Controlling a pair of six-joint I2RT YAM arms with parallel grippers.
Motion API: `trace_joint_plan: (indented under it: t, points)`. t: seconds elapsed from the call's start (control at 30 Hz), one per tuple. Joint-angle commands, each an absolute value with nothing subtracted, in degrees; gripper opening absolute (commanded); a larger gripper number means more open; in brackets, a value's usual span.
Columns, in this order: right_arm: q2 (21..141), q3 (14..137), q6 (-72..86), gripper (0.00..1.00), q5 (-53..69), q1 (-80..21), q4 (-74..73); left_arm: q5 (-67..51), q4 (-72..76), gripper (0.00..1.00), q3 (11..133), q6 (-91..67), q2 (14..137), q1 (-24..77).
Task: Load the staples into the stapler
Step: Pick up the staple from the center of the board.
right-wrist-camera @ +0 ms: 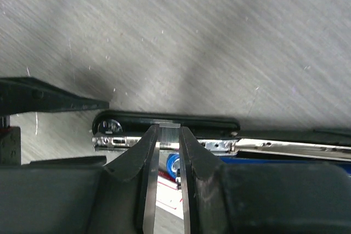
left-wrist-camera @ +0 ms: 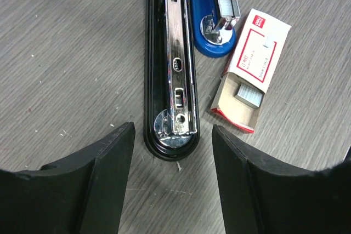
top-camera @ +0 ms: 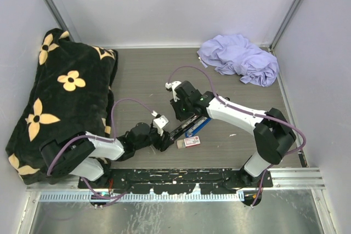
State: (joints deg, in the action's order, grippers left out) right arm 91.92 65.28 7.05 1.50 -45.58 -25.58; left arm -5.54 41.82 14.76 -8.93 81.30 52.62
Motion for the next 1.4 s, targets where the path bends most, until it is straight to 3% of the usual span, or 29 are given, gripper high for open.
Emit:
trace_joint_plan:
  t: [0.0, 0.2, 0.43, 0.63, 1.37]
  points:
    - [89.45, 62.81, 10.15, 0.19, 4.84, -45.73, -26.16, -2.77, 48.56, 0.60, 17.19, -6.39, 82.23, 53.73]
    - [90.04, 61.24, 11.09, 0.20, 6.68, -45.76, -25.13, -2.74, 47.49, 0.53, 18.64, -5.34, 84.29, 54.71]
    - [90.68, 60.95, 11.21, 0.20, 7.19, -45.97, -25.27, -2.42, 45.45, 0.35, 19.74, -4.44, 84.73, 55.54]
    - [91.77, 61.25, 11.39, 0.20, 7.47, -46.94, -25.88, -2.28, 44.64, 0.28, 20.04, -4.05, 84.79, 55.95]
    - [93.91, 61.36, 11.73, 0.20, 6.20, -47.99, -27.09, -1.96, 43.07, 0.19, 20.83, -3.52, 85.02, 56.54]
